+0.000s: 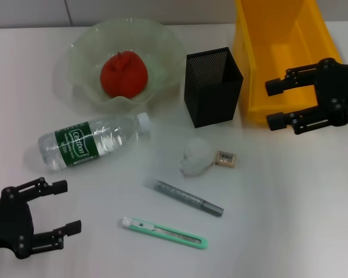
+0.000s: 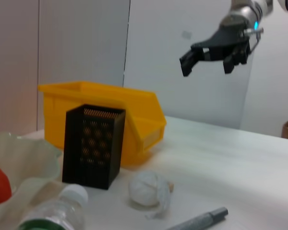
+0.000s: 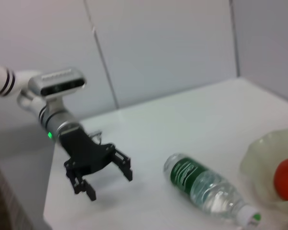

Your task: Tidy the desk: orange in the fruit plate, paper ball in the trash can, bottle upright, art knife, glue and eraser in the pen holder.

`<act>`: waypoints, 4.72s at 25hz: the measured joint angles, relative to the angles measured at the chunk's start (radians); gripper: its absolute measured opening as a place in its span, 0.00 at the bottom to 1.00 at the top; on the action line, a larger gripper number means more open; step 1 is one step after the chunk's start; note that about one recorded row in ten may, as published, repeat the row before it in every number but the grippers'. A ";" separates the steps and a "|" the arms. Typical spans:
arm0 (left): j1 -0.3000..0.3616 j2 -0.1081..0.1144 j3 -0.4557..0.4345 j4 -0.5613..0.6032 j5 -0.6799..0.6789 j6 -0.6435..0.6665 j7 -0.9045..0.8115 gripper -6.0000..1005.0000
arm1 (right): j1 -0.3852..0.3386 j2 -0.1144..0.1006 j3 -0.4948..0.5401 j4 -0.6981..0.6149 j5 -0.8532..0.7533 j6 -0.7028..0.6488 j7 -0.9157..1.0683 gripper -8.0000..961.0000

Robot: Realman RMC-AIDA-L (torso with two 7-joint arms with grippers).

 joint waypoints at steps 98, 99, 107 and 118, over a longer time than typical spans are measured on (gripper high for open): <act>0.010 -0.007 -0.027 -0.002 0.024 0.009 -0.028 0.80 | -0.150 0.110 -0.039 0.303 0.239 0.209 -0.386 0.50; 0.010 -0.008 -0.030 -0.002 0.024 0.009 -0.028 0.79 | -0.153 0.108 -0.028 0.325 0.241 0.204 -0.406 0.50; 0.009 -0.011 -0.040 -0.002 0.023 0.022 -0.028 0.79 | -0.167 0.107 0.005 0.359 0.242 0.202 -0.435 0.50; 0.009 -0.013 -0.044 -0.002 0.024 0.024 -0.027 0.79 | -0.228 0.123 0.323 0.386 0.292 0.221 -0.535 0.50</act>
